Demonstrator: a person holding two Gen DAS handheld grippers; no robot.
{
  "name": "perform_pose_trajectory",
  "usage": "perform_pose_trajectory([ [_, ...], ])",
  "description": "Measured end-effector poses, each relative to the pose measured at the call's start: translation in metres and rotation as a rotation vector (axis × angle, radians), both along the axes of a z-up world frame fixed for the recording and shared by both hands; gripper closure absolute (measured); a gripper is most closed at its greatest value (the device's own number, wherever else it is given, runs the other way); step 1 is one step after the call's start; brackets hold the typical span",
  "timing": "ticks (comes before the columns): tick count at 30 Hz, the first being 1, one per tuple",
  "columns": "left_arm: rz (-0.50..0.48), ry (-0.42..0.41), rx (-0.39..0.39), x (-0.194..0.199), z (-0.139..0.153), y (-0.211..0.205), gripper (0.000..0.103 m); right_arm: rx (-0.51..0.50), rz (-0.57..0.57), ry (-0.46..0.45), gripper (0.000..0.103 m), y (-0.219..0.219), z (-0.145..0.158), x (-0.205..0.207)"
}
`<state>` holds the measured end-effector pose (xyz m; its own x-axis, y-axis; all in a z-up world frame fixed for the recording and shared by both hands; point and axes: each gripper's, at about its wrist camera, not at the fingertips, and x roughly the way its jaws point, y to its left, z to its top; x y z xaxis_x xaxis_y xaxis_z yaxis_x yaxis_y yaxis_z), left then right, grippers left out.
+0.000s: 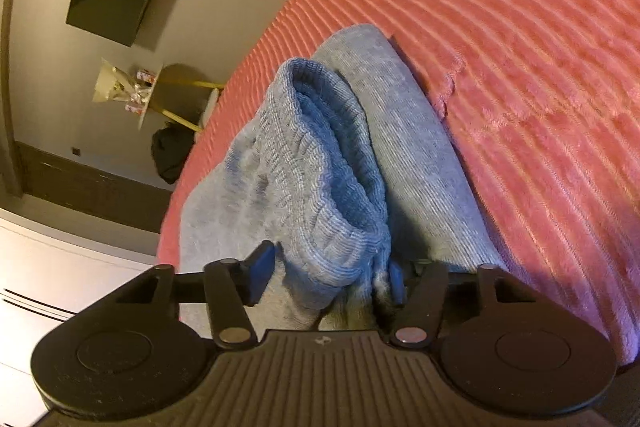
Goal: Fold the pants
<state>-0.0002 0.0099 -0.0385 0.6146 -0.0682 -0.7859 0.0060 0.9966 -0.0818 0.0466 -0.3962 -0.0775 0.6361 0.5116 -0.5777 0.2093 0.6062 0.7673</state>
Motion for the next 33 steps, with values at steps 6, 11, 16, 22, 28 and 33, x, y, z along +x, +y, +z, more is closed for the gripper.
perform_pose_trajectory([
  [6,-0.009,-0.001,-0.041,-0.001,0.001,0.001,0.065,-0.140,0.020,-0.077,0.063,0.022,0.036,-0.004],
  [11,0.007,-0.028,-0.100,-0.005,0.009,0.009,0.088,-0.103,0.012,-0.158,0.063,0.023,0.069,-0.014],
  [16,0.016,-0.027,-0.195,-0.009,0.017,0.018,0.089,-0.104,0.015,-0.192,0.063,0.013,0.083,-0.025],
  [22,-0.015,-0.010,-0.186,-0.009,0.019,0.016,0.088,-0.164,0.025,-0.163,0.063,0.006,0.072,-0.032],
  [28,-0.036,0.048,-0.226,-0.017,0.031,0.028,0.067,-0.195,0.041,-0.149,0.057,0.002,0.058,-0.032],
  [33,-0.061,-0.040,-0.251,-0.028,0.058,0.047,0.028,-0.368,-0.009,-0.132,0.025,-0.011,0.060,-0.037],
])
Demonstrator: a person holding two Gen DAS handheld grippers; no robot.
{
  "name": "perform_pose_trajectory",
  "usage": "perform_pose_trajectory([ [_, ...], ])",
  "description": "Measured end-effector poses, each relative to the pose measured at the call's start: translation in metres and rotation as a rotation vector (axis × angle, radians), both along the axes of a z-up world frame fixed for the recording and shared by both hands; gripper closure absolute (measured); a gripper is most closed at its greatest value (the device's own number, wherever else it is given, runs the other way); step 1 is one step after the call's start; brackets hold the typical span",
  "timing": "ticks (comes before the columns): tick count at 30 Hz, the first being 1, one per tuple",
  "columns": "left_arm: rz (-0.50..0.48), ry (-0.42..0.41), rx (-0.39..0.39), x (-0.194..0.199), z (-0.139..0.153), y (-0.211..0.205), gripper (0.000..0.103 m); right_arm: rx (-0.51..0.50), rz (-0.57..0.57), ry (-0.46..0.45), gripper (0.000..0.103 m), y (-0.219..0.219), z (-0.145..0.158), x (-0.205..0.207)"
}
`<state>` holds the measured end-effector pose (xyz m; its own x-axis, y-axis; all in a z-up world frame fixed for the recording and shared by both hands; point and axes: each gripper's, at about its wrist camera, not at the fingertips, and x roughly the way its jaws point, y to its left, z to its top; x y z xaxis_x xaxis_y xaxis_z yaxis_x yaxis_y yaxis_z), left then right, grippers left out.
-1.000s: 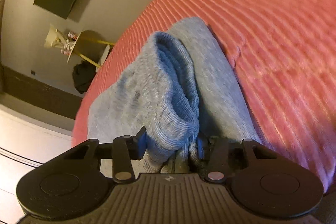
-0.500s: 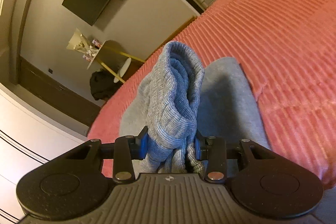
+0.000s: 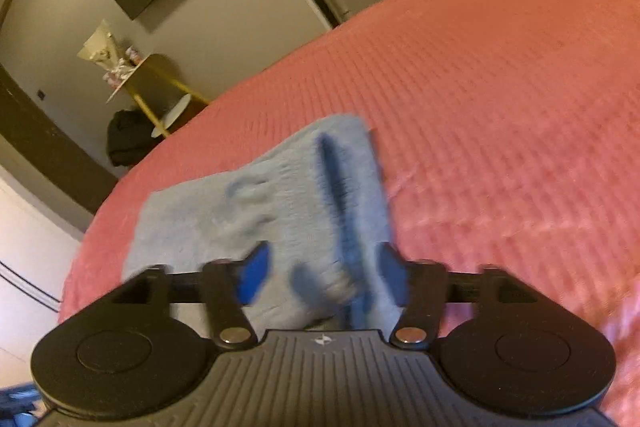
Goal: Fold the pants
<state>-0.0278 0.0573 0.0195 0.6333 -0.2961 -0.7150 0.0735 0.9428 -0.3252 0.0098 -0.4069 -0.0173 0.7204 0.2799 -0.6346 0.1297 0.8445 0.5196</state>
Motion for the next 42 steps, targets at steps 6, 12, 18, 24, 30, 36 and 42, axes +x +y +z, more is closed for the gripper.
perform_pose_trajectory([
  [6,-0.043,0.033,-0.096,0.054,-0.014,-0.001,0.022,0.140,0.028,0.055,0.018,-0.016,-0.021,0.024],
  [12,-0.130,0.146,-0.145,0.117,-0.048,-0.028,0.023,0.192,0.099,0.120,0.012,-0.012,-0.048,0.054],
  [18,-0.169,0.255,-0.196,0.167,-0.084,-0.034,0.021,0.201,0.188,0.148,0.012,-0.011,-0.053,0.072],
  [24,-0.232,0.232,-0.231,0.190,-0.098,-0.047,0.018,0.314,0.216,0.157,0.010,-0.017,-0.063,0.096],
  [30,-0.310,0.190,-0.239,0.188,-0.093,-0.049,0.049,0.212,0.271,0.115,0.040,0.003,-0.054,0.099],
  [36,-0.276,0.192,-0.237,0.194,-0.097,-0.057,0.047,0.236,0.287,0.156,0.021,0.015,-0.061,0.116],
  [42,-0.305,0.115,-0.248,0.192,-0.066,-0.062,0.068,0.105,0.246,0.076,0.045,0.036,-0.026,0.105],
])
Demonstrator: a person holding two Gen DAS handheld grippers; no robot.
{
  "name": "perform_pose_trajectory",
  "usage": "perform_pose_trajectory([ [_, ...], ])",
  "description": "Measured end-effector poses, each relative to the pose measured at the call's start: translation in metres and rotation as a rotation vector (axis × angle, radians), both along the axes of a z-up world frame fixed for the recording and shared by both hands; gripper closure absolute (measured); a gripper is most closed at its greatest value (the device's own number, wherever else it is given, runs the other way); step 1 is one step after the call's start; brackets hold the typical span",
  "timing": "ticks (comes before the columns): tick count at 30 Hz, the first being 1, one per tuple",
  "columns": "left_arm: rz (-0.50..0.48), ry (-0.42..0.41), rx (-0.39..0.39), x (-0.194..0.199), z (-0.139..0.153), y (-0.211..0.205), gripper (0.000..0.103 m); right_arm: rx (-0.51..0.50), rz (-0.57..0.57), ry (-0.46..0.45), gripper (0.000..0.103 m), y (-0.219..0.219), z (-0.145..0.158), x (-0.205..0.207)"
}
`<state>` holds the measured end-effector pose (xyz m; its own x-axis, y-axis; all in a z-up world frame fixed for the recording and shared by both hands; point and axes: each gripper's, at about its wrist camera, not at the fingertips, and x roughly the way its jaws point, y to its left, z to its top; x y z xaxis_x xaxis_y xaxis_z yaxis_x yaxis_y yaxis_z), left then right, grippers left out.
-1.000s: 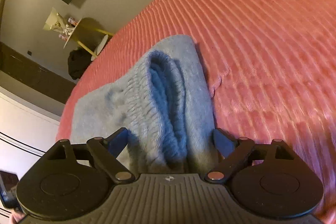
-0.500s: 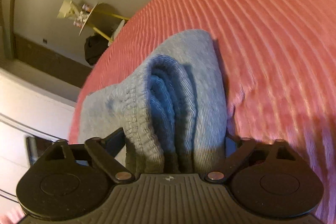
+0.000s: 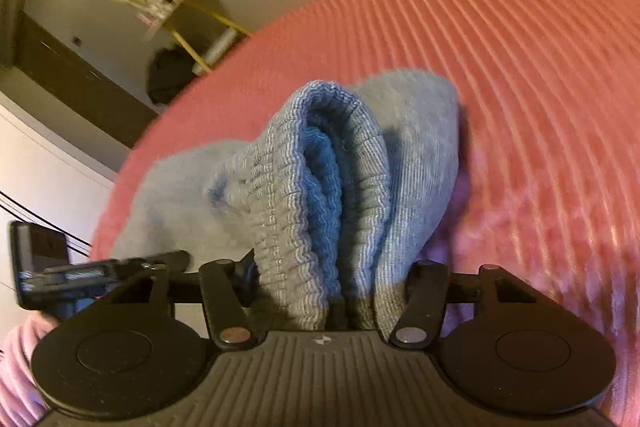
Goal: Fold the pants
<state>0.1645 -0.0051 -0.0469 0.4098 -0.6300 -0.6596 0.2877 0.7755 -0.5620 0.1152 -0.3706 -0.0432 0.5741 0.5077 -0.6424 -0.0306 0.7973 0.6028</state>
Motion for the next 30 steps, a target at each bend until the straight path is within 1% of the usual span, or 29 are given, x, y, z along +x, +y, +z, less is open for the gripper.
perform_pose_trajectory([
  [3,0.013,-0.039,-0.068,0.014,0.024,-0.005,0.069,0.012,-0.007,-0.063,0.046,0.000,0.025,0.008],
  [6,0.015,-0.098,-0.069,0.035,0.049,-0.016,0.068,0.002,-0.042,-0.120,0.046,-0.006,0.051,0.025],
  [7,0.018,-0.097,-0.063,0.042,0.053,-0.019,0.063,-0.010,-0.056,-0.144,0.045,-0.009,0.059,0.032],
  [8,0.045,-0.072,-0.037,0.054,0.055,-0.022,0.051,-0.017,-0.069,-0.155,0.045,-0.012,0.065,0.039],
  [9,0.083,-0.036,0.001,0.064,0.055,-0.023,0.044,-0.027,-0.081,-0.154,0.038,-0.018,0.070,0.047],
  [10,0.135,0.003,0.038,0.072,0.052,-0.023,0.045,-0.061,-0.099,-0.143,0.025,-0.021,0.072,0.056],
  [11,0.176,0.032,0.060,0.074,0.050,-0.021,0.046,-0.114,-0.123,-0.125,0.019,-0.025,0.074,0.062],
  [12,0.203,0.031,0.065,0.070,0.049,-0.019,0.046,-0.173,-0.174,-0.095,0.016,-0.029,0.075,0.066],
  [13,0.220,0.012,0.060,0.061,0.048,-0.015,0.045,-0.213,-0.243,-0.069,0.016,-0.034,0.074,0.064],
  [14,0.225,0.000,0.043,0.052,0.046,-0.011,0.045,-0.216,-0.298,-0.066,0.016,-0.040,0.073,0.056],
  [15,0.232,-0.004,0.016,0.040,0.043,-0.005,0.045,-0.182,-0.332,-0.070,0.016,-0.046,0.070,0.045],
  [16,0.247,-0.003,-0.013,0.025,0.037,0.000,0.043,-0.124,-0.364,-0.065,0.016,-0.052,0.065,0.031],
  [18,0.284,0.015,-0.035,0.005,0.028,0.007,0.043,0.027,-0.404,-0.057,0.017,-0.056,0.050,0.000],
  [19,0.314,0.029,-0.035,-0.007,0.022,0.010,0.043,0.091,-0.406,-0.045,0.022,-0.055,0.041,-0.012],
  [20,0.350,0.049,-0.054,-0.021,0.016,0.014,0.043,0.148,-0.409,-0.033,0.025,-0.053,0.031,-0.023],
  [21,0.372,0.075,-0.079,-0.029,0.010,0.019,0.043,0.181,-0.422,-0.018,0.028,-0.049,0.022,-0.030],
  [22,0.391,0.094,-0.093,-0.036,0.006,0.021,0.043,0.193,-0.436,-0.004,0.029,-0.037,0.016,-0.027],
  [24,0.401,0.115,-0.101,-0.044,0.001,0.025,0.041,0.229,-0.459,0.031,0.034,-0.031,0.002,-0.024],
  [25,0.400,0.131,-0.106,-0.046,-0.001,0.025,0.041,0.264,-0.471,0.051,0.034,-0.028,-0.005,-0.019],
  [27,0.387,0.164,-0.151,-0.050,-0.003,0.025,0.041,0.308,-0.514,0.068,0.034,-0.025,-0.012,-0.009],
  [28,0.385,0.170,-0.178,-0.053,-0.005,0.024,0.041,0.319,-0.529,0.062,0.028,-0.027,-0.015,-0.013],
  [30,0.387,0.180,-0.207,-0.055,-0.009,0.023,0.041,0.363,-0.564,0.053,0.024,-0.027,-0.019,-0.011],
])
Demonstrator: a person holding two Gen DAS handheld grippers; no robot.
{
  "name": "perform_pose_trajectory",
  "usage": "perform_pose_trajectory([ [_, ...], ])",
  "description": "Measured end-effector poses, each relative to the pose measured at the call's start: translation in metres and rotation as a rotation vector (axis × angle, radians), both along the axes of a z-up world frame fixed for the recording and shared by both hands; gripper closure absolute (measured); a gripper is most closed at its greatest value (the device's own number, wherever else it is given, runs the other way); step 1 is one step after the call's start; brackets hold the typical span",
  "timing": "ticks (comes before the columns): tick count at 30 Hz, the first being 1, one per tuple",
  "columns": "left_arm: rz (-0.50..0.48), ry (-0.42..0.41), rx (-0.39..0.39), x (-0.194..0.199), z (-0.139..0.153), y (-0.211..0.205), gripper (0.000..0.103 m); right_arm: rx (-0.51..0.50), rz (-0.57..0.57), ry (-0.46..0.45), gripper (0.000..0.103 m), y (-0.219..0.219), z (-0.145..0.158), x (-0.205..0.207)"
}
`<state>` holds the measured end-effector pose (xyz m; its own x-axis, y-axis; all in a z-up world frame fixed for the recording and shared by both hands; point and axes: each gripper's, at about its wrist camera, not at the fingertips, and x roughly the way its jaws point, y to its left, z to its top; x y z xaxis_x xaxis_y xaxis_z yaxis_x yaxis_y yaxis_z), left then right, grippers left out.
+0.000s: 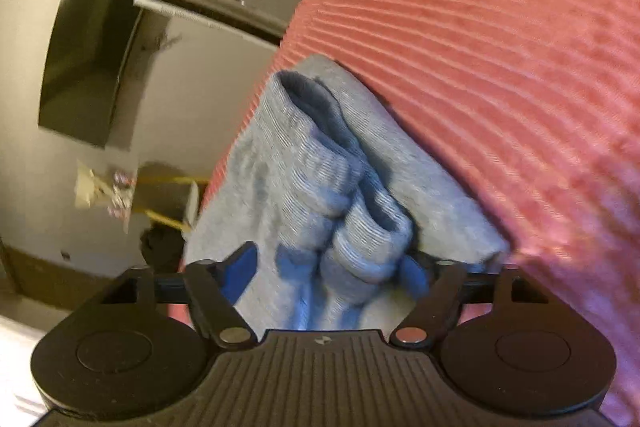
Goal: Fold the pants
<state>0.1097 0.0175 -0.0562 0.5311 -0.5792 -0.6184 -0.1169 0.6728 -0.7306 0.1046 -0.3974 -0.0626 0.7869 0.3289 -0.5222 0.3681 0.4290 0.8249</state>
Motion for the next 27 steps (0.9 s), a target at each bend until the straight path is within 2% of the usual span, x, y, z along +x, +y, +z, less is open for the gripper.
perform_pose_trajectory([
  [2,0.020,0.007,-0.032,0.000,-0.005,-0.004,0.041,0.036,-0.028,0.002,0.029,0.001,-0.008,0.006],
  [3,0.033,0.005,-0.055,0.002,-0.006,-0.004,0.041,0.039,-0.042,0.013,0.045,0.002,-0.009,0.008],
  [4,0.043,0.000,-0.070,0.006,-0.008,-0.006,0.041,0.027,-0.052,0.028,0.056,0.001,-0.010,0.010],
  [8,0.138,-0.026,-0.031,0.016,-0.010,-0.005,0.041,-0.009,-0.055,-0.007,0.057,0.002,-0.010,0.001],
  [12,0.188,0.016,-0.033,0.033,-0.016,-0.008,0.042,0.020,-0.088,-0.019,0.046,0.003,-0.014,0.000],
  [13,0.203,0.018,-0.038,0.033,-0.015,-0.006,0.046,0.023,-0.094,-0.015,0.046,0.003,-0.013,0.000],
  [14,0.227,0.022,-0.041,0.034,-0.015,-0.004,0.056,0.016,-0.099,-0.005,0.046,0.001,-0.012,0.000],
  [15,0.240,0.021,-0.041,0.035,-0.014,-0.001,0.058,0.000,-0.099,0.007,0.049,0.002,-0.010,0.003],
  [17,0.242,-0.002,-0.032,0.034,-0.011,0.004,0.074,-0.114,-0.072,0.033,0.058,0.008,0.002,0.008],
  [19,0.241,-0.038,-0.025,0.023,-0.005,0.012,0.080,-0.251,-0.024,0.006,0.063,0.020,0.021,0.009],
  [23,0.222,-0.077,-0.009,0.009,0.000,0.021,0.083,-0.211,0.004,-0.175,0.064,0.017,0.039,-0.013],
  [25,0.192,-0.075,0.026,0.007,-0.004,0.017,0.083,-0.254,0.009,-0.173,0.064,0.013,0.037,-0.018],
  [27,0.153,-0.068,0.096,0.003,-0.009,0.010,0.083,-0.354,0.026,-0.104,0.063,0.013,0.028,-0.015],
])
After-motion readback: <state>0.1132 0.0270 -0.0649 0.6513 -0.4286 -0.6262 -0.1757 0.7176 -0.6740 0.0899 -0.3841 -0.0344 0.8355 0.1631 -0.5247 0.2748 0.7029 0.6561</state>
